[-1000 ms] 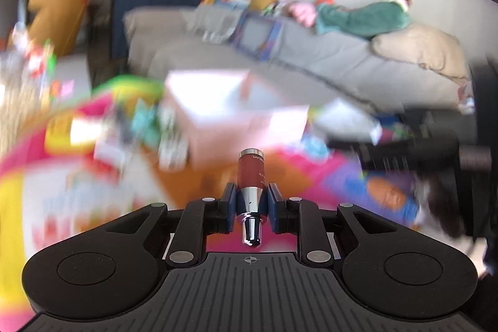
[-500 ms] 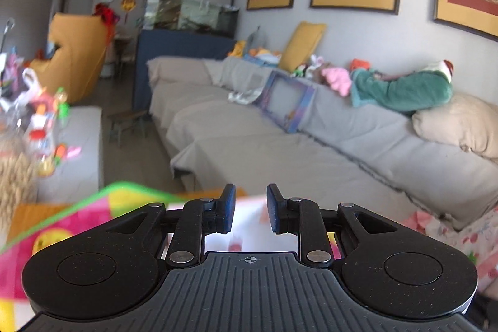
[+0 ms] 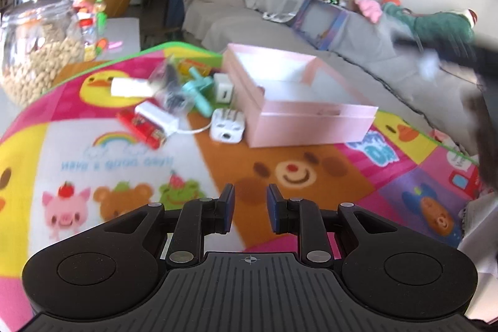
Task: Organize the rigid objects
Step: 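Lower the tube and cable box into the pink box and open both grippers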
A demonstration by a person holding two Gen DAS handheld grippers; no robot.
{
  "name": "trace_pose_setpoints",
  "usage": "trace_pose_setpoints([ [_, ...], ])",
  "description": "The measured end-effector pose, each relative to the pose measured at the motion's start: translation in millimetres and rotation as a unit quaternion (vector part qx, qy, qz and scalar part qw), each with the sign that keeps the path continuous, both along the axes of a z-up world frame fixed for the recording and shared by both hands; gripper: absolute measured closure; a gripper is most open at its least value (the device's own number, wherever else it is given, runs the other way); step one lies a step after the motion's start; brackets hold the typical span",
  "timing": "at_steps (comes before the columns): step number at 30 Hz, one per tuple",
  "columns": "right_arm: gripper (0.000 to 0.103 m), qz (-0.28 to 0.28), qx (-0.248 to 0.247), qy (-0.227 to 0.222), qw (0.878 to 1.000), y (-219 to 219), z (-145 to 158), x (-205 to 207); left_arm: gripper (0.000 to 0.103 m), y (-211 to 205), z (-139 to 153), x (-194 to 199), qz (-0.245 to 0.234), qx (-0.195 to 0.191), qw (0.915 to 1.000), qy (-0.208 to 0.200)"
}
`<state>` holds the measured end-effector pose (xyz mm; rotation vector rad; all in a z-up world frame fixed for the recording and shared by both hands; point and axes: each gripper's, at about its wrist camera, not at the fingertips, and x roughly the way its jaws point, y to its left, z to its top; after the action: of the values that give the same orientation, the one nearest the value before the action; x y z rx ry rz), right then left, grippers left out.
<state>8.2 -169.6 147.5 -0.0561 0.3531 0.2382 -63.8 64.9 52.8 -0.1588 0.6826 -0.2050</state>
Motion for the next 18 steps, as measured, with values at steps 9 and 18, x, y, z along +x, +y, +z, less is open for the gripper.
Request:
trace_pose_setpoints([
  [9,0.009,-0.016,-0.008,-0.044,0.999,38,-21,8,0.078,37,-16,0,0.058,-0.018,0.9980,0.017],
  [18,0.009,0.073,-0.088,0.101,0.988,60,-95,-31,0.078,64,-21,33,0.109,-0.041,0.9927,0.032],
])
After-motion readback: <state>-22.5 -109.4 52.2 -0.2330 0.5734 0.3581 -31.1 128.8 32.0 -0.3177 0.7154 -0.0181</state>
